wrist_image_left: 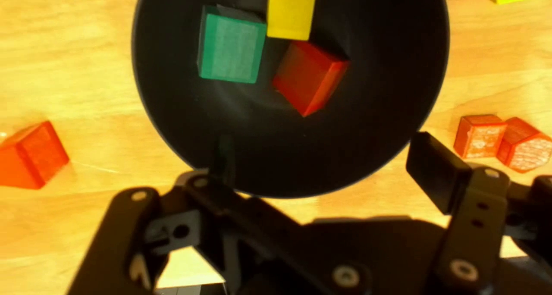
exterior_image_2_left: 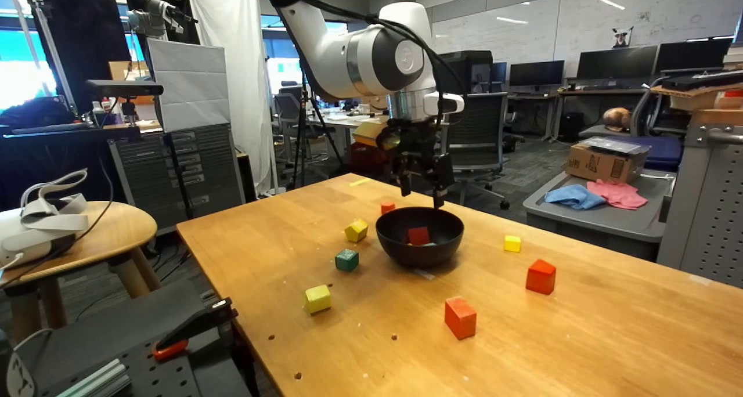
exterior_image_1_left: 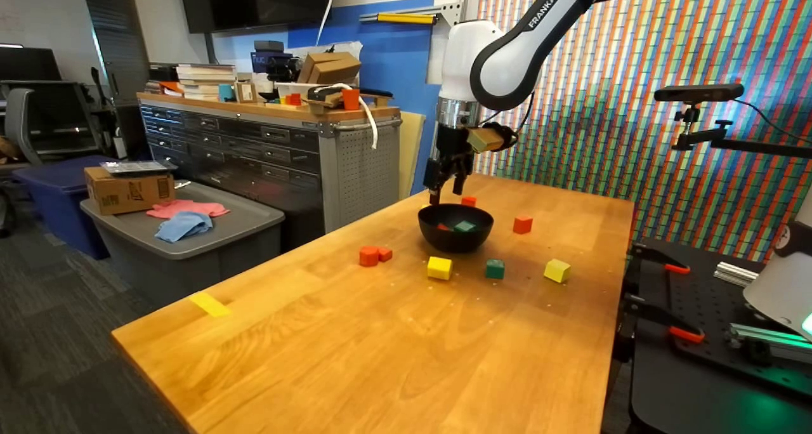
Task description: Take the blocks from the black bowl one at a time and place them on the table
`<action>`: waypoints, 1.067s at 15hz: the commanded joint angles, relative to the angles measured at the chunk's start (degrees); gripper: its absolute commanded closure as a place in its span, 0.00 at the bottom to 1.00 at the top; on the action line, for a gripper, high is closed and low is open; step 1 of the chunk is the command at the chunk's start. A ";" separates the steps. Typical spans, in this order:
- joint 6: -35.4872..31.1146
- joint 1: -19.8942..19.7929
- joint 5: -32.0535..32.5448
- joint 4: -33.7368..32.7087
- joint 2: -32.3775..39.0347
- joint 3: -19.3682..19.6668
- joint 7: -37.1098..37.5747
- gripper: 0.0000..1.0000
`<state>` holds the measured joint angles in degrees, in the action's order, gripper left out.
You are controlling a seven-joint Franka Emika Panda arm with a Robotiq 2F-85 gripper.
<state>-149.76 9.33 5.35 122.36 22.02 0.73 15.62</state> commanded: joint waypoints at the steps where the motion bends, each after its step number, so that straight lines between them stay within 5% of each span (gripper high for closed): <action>1: 2.13 -1.14 -1.84 0.77 -0.16 -0.37 -0.19 0.00; 6: 3.18 0.67 0.13 -2.65 4.83 1.21 4.42 0.12; 10: 4.24 2.27 1.64 -5.11 8.10 2.52 6.31 0.00; 16: 4.54 5.51 3.38 -9.83 12.67 4.76 9.35 0.10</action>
<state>-146.98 12.46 6.80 116.30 32.25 3.53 22.26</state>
